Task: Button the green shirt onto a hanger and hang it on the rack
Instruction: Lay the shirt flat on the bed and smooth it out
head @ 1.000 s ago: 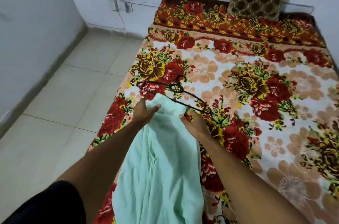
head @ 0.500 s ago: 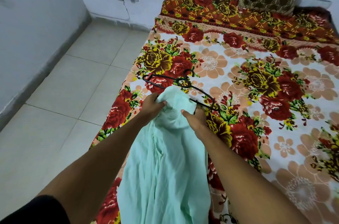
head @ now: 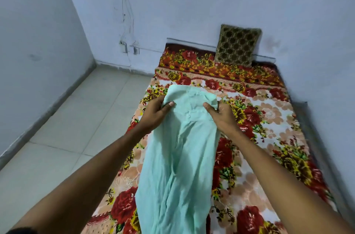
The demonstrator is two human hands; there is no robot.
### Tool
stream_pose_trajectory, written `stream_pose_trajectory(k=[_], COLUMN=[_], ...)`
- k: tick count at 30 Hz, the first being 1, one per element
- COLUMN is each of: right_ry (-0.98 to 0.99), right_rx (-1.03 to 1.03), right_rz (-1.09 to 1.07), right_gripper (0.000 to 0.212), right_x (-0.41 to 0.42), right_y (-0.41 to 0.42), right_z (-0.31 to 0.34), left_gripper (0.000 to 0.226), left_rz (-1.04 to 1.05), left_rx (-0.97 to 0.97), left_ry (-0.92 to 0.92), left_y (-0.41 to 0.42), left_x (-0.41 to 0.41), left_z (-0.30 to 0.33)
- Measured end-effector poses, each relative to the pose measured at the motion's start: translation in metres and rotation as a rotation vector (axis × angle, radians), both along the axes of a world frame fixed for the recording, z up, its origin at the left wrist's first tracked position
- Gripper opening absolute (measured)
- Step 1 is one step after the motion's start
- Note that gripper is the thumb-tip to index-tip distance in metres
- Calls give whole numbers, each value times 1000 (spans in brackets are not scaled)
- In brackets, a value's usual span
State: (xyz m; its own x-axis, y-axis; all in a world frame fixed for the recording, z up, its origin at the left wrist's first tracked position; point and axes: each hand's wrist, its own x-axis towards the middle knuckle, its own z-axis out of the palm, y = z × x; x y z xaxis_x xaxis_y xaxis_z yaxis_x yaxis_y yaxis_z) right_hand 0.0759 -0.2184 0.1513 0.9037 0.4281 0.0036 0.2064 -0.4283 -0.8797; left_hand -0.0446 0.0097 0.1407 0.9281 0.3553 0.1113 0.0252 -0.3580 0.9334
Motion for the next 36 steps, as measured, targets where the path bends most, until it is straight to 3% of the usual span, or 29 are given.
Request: stream_pose_trajectory(k=[5, 8, 11, 16, 20, 23, 26, 30, 36], right_ry=[-68, -140, -167, -309, -357, -399, -404, -398, -392], right_rx=[33, 42, 35, 163, 248, 264, 249, 233, 178], right_rz=[-18, -28, -41, -17, 37, 67, 64, 86, 134], right_gripper=[39, 61, 34, 29, 12, 13, 22, 23, 21], right_x=[-44, -82, -123, -196, -262, -304, -339, -393, -459], right_y=[-39, -69, -105, -168, -220, -253, -274, -294, -336], right_z=[137, 212, 277, 357, 398, 421, 435, 468, 488], left_gripper=[23, 19, 20, 20, 30, 39, 22, 31, 18], left_rz=[-54, -101, -152, -145, -100, -85, -78, -5, 9], left_rx=[56, 63, 85, 112, 40, -20, -47, -71, -94], left_ry=[-108, -180, -237, -340, -380, -351, -349, -402, -374], left_y=[-28, -50, -75, -132, -188, -222, -239, -251, -279], left_x=[-31, -66, -107, -194, -270, -314, -347, -387, -434], left_z=[119, 189, 256, 351, 396, 417, 433, 460, 471])
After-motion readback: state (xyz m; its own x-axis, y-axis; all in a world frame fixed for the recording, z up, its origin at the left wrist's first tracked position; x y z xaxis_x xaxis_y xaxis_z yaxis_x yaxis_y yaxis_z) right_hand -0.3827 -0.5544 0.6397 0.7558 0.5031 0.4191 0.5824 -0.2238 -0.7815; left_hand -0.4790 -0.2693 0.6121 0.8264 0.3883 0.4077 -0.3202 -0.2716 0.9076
